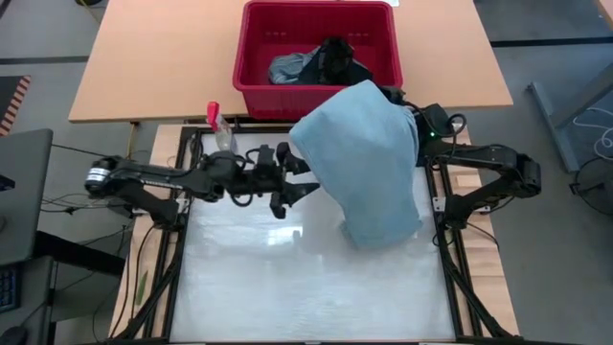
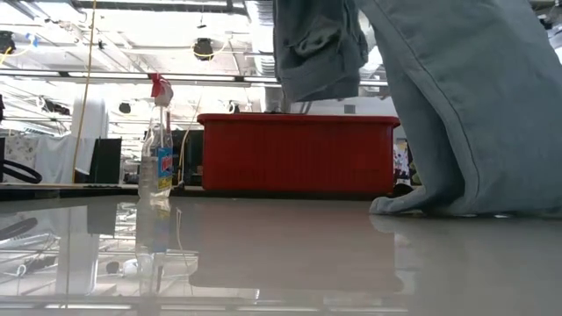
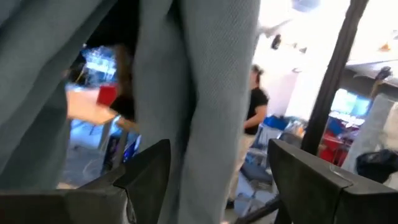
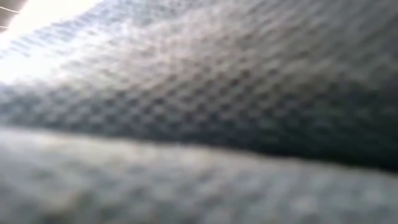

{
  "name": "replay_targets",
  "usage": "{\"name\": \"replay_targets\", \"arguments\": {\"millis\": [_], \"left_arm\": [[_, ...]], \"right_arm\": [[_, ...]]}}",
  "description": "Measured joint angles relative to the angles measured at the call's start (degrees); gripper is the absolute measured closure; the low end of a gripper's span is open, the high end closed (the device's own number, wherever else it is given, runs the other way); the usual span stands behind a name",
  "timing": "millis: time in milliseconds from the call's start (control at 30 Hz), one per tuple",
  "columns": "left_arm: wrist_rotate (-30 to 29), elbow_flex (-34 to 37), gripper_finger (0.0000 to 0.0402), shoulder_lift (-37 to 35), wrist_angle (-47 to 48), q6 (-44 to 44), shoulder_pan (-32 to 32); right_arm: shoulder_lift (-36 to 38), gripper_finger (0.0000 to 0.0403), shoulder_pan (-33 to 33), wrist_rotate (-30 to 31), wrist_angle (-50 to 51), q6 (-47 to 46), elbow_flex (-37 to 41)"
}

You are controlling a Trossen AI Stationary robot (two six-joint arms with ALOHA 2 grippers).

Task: Fold Laundry from Bin
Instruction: Fold the blue pants from the red laundry bin

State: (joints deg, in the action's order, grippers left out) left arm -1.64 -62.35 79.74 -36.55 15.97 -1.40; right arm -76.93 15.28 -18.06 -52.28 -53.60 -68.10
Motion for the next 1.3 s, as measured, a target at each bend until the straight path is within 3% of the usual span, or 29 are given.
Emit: {"name": "replay_targets", "arguments": {"millis": [333,633,733,867,1033,1167,1300], "left_arm": [[-1.6,0.0,0.0145,0.7,-4.2,4.3,3.4],[5.9,-8.4,0.0145,5.9,-2.4,8.9,4.4],[5.9,-9.9,0.0151,6.1,0.3,10.2,4.4],[3.2,-11.4,0.0209,6.1,1.0,11.7,4.4],[4.3,-14.6,0.0371,5.5,1.7,14.1,4.4],[7.3,-18.7,0.0393,3.9,3.8,18.8,4.4],[6.3,-24.3,0.0398,2.4,8.3,25.9,4.4]], "right_arm": [[0.0,0.0384,0.0,0.0,0.6,0.2,0.0],[0.0,0.0384,0.5,-0.1,0.6,1.6,-0.1],[0.0,0.0384,0.7,-0.2,0.6,1.6,-0.1],[0.0,0.0384,0.6,-0.7,0.5,1.6,-0.1],[0.0,0.0384,0.5,-2.7,-1.0,0.3,-0.1],[0.5,0.0377,2.0,-5.6,-2.4,-1.7,-0.1],[0.8,0.036,3.6,-8.6,-1.1,1.7,-1.1]]}}
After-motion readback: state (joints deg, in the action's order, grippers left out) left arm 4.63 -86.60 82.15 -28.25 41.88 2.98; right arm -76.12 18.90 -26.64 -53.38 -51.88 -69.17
